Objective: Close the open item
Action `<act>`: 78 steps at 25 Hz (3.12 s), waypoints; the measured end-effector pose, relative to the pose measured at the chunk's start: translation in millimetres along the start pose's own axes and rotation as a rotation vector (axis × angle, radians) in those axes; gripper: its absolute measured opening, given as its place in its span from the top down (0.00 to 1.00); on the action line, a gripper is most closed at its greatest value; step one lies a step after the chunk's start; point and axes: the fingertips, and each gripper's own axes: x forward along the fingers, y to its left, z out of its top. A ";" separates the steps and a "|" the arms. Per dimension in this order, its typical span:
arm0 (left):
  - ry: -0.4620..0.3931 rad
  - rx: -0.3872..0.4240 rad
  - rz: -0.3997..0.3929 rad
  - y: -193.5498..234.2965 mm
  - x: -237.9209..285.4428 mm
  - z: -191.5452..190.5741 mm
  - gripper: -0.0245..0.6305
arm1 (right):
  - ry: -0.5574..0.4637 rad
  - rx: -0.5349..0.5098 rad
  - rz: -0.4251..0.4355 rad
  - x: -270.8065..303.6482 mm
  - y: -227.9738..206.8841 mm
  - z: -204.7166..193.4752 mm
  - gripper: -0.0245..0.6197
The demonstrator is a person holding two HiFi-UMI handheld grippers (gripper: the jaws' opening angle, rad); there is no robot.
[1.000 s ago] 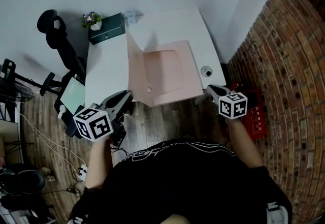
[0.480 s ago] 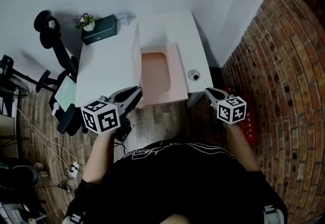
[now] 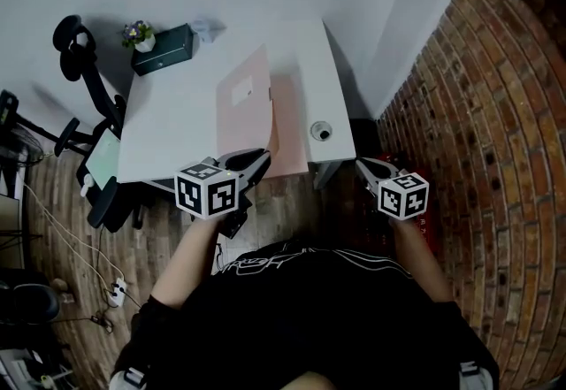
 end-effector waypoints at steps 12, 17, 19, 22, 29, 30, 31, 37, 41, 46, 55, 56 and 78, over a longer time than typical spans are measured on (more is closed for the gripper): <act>0.100 -0.041 -0.029 1.4 78.6 -53.7 0.84 | 0.042 0.044 -0.015 -23.7 -16.6 -33.9 0.96; 0.153 -0.020 -0.026 7.4 99.3 -73.5 0.82 | 0.055 0.066 -0.007 -30.3 -14.1 -44.1 0.96; 0.163 -0.018 -0.034 5.4 105.9 -78.1 0.80 | 0.047 0.069 -0.002 -31.8 -15.2 -42.5 0.96; 0.184 -0.004 -0.041 4.5 111.7 -83.3 0.79 | 0.037 0.080 0.009 -29.5 -15.3 -40.7 0.96; 0.210 -0.067 -0.105 3.9 113.1 -91.1 0.76 | 0.031 0.093 0.024 -26.0 -11.6 -39.1 0.96; 0.206 -0.072 -0.118 2.5 112.5 -91.2 0.74 | 0.020 0.097 0.031 -25.6 -10.4 -36.9 0.96; 0.203 -0.073 -0.135 -0.2 111.9 -91.8 0.71 | 0.006 0.101 0.042 -25.7 -8.4 -34.1 0.96; 0.159 -0.022 -0.196 -8.8 99.7 -83.9 0.61 | -0.089 0.067 0.120 -27.1 17.4 -12.1 0.96; 0.084 -0.015 -0.202 -6.4 74.9 -68.2 0.65 | -0.137 0.128 0.194 -29.0 47.9 1.3 0.96; 0.012 0.021 -0.194 -14.9 24.6 -51.1 0.84 | -0.201 0.113 0.282 -39.8 102.9 33.6 0.96; -0.153 0.091 -0.147 -36.7 -86.3 -35.8 0.90 | -0.329 0.019 0.366 -59.6 199.2 60.1 0.96; -0.166 0.093 -0.151 -41.1 -97.7 -35.4 0.90 | -0.333 0.013 0.374 -61.7 209.1 58.5 0.96; -0.238 0.150 -0.145 -73.7 -216.0 -69.0 0.90 | -0.359 0.022 0.375 -104.9 308.1 17.1 0.96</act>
